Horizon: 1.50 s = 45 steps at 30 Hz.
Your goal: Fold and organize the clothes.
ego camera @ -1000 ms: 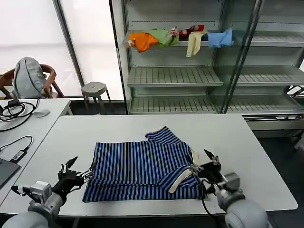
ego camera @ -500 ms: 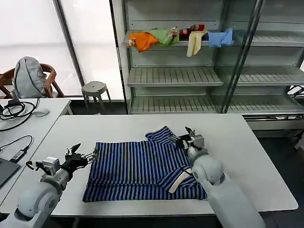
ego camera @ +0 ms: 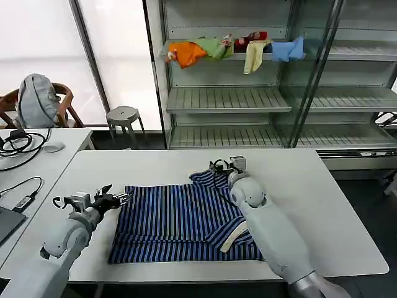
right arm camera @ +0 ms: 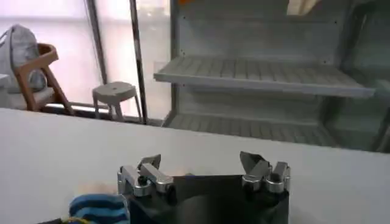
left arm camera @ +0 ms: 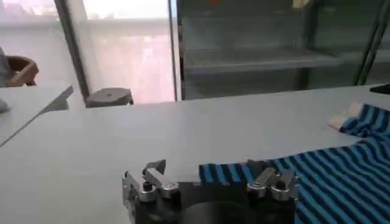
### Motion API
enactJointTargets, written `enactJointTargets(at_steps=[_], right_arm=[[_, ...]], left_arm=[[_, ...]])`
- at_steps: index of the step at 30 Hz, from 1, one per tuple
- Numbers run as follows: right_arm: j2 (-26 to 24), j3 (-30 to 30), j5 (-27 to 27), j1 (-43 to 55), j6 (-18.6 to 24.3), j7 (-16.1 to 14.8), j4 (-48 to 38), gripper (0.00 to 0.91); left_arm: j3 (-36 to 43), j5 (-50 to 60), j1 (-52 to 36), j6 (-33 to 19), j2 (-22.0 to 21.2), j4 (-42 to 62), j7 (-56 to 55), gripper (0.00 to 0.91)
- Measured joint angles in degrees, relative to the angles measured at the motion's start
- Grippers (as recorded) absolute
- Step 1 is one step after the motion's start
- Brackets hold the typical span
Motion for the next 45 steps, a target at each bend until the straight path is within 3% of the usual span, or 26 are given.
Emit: enactJointTargets(at_steps=[19, 20, 21, 22, 45], right_arm=[[2.69, -0.52, 0.68, 2.29, 1.23, -0.42, -7.43, 0.907], [2.72, -0.56, 0.71, 2.31, 1.22, -0.43, -7.51, 0.776], [2.74, -0.58, 0.79, 2.31, 1.2, -0.44, -7.57, 0.464], [2.75, -0.61, 0.89, 2.32, 1.16, -0.44, -7.61, 0.0], [1.74, -1.01, 0.75, 1.55, 1.08, -2.4, -5.6, 0.0]], left_arm=[[1.83, 0.65, -3.2, -0.86, -1.24, 5.2, 0.9, 0.907], [1.9, 0.65, -3.29, -0.95, -1.36, 5.38, 0.99, 0.544], [1.97, 0.69, -3.36, -0.95, -1.45, 5.57, 1.02, 0.232], [2.0, 0.76, -3.38, -0.95, -1.52, 5.78, 1.11, 0.02], [2.11, 0.25, -2.97, -3.91, -2.0, 5.89, 3.46, 0.02]])
